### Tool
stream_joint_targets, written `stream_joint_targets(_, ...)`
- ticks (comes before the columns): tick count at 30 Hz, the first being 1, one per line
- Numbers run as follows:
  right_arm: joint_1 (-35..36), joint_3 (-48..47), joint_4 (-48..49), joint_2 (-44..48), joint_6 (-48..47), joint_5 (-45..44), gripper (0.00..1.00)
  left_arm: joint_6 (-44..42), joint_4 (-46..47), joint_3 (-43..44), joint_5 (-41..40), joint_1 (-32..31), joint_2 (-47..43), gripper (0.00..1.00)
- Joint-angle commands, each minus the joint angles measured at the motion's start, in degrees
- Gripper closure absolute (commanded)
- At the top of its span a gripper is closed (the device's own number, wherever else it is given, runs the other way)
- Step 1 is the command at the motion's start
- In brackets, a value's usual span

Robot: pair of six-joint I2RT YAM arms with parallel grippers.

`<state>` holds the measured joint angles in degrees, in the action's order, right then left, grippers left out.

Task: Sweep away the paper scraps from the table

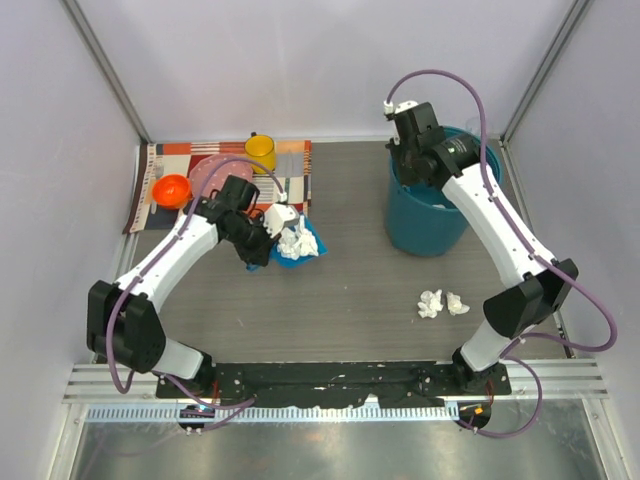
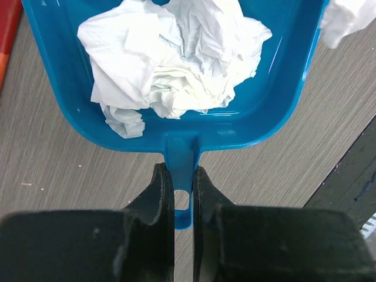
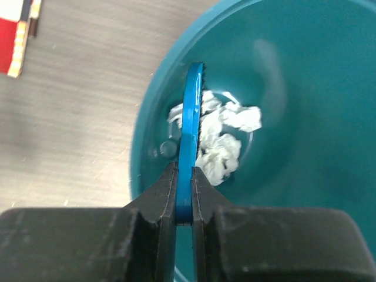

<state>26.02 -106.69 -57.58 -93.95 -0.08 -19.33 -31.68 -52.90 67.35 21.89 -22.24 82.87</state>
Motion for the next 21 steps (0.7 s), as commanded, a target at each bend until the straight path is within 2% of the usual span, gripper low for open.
stream_joint_targets(1,-0.01,0.87,1.06,2.81,-0.01,11.23,0.99,0.57,-2.82,3.22,0.17,-0.26,-2.27,1.0)
stream_joint_targets(6,-0.01,2.89,4.75,4.39,-0.1,26.68,0.99,0.39,-3.87,5.24,-0.36,-0.17,-2.71,1.0)
stream_joint_targets(9,0.08,2.98,6.86,4.92,-0.01,32.23,0.99,-0.22,-4.66,6.39,-1.23,-0.26,-3.15,1.0)
stream_joint_targets(16,0.34,2.19,8.36,3.34,2.44,42.34,0.99,-0.31,-7.65,10.51,-1.07,-0.09,-3.51,1.0)
stream_joint_targets(21,3.07,1.76,9.85,2.55,2.89,42.01,0.99,0.13,-10.55,13.68,-0.44,-0.17,-3.51,1.0)
